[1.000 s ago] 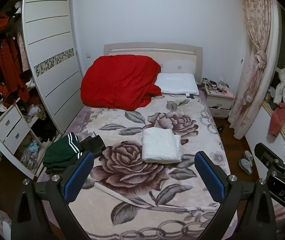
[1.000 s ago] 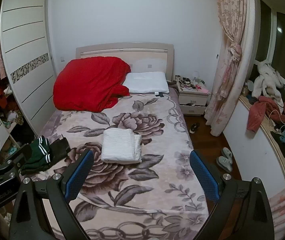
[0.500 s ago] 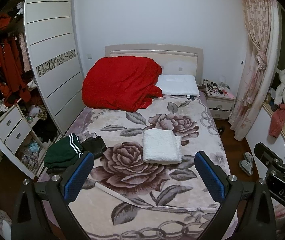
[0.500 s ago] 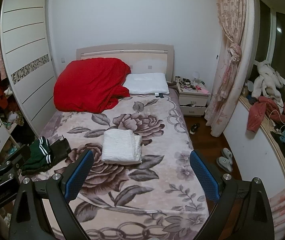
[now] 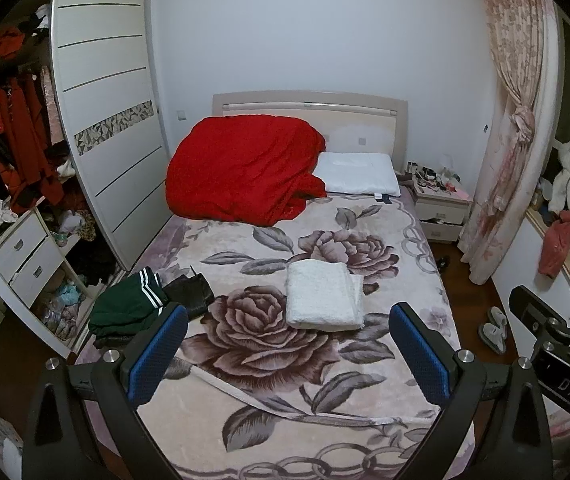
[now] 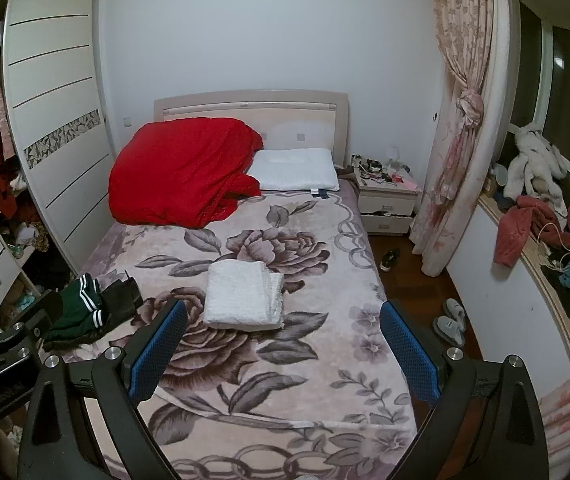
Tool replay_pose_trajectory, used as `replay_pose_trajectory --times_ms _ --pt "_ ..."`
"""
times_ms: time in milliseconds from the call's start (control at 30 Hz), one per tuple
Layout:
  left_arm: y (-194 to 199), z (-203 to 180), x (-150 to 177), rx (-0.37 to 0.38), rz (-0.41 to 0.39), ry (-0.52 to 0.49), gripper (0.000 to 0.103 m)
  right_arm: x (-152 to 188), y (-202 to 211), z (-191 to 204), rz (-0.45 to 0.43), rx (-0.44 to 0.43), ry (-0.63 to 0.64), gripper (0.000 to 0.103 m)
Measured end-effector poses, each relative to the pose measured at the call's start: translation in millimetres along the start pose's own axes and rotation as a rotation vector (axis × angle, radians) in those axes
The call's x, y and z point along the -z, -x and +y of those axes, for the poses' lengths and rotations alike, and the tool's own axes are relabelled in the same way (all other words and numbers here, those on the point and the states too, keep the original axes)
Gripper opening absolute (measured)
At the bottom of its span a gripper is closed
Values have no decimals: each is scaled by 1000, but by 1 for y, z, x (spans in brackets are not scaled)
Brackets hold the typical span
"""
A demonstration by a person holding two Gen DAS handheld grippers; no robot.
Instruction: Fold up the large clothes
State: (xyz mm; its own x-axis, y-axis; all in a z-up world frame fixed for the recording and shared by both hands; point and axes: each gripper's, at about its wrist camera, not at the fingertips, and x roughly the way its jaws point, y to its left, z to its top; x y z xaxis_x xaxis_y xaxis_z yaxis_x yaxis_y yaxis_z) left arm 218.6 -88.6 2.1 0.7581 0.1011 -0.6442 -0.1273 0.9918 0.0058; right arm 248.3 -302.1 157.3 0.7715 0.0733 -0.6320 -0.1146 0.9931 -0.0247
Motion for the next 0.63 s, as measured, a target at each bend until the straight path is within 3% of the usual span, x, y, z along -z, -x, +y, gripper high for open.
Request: replay_pose_trajectory --times_ms 633 --pt "2 2 -8 -5 -8 8 103 -1 3 6 -6 1 -3 99"
